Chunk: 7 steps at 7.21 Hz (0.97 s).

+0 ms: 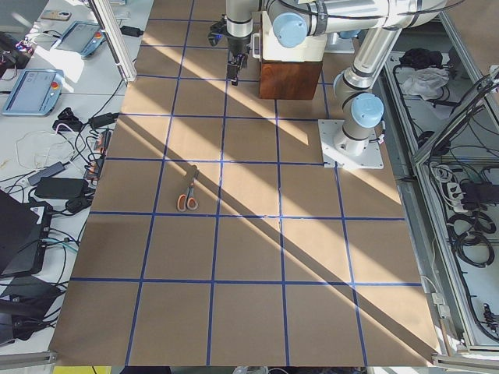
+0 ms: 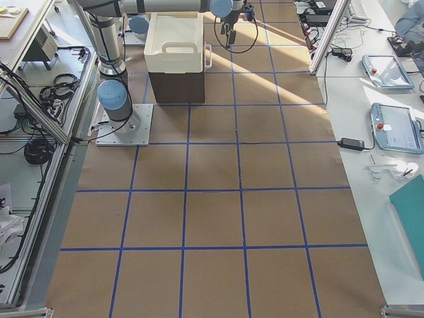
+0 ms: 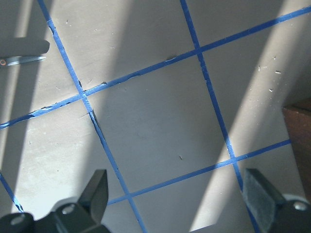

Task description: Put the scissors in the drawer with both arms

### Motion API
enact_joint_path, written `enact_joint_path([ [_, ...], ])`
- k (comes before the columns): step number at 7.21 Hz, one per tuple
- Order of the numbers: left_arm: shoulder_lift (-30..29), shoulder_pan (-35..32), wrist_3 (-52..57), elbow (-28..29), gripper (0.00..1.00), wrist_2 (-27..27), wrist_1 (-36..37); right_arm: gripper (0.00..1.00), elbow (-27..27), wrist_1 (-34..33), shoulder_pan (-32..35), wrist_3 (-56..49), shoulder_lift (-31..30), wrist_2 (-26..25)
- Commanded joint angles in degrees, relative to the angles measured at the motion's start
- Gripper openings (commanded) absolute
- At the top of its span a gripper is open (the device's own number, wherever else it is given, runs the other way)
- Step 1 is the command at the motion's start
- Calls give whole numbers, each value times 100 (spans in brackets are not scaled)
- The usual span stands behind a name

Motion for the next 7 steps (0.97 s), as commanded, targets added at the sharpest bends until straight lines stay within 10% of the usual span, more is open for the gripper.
enact_joint_path([
  [1, -253, 688, 2230, 13, 100, 5, 150, 100, -286, -52, 22, -2402, 427, 15],
  [3, -534, 1111, 3683, 4, 100, 14, 361, 99, -552, -8, 22, -4571, 797, 269],
  [7, -1368, 1366, 6426, 12, 100, 190, 1652, 100, -482, 887, 109, -5633, 1018, 561],
])
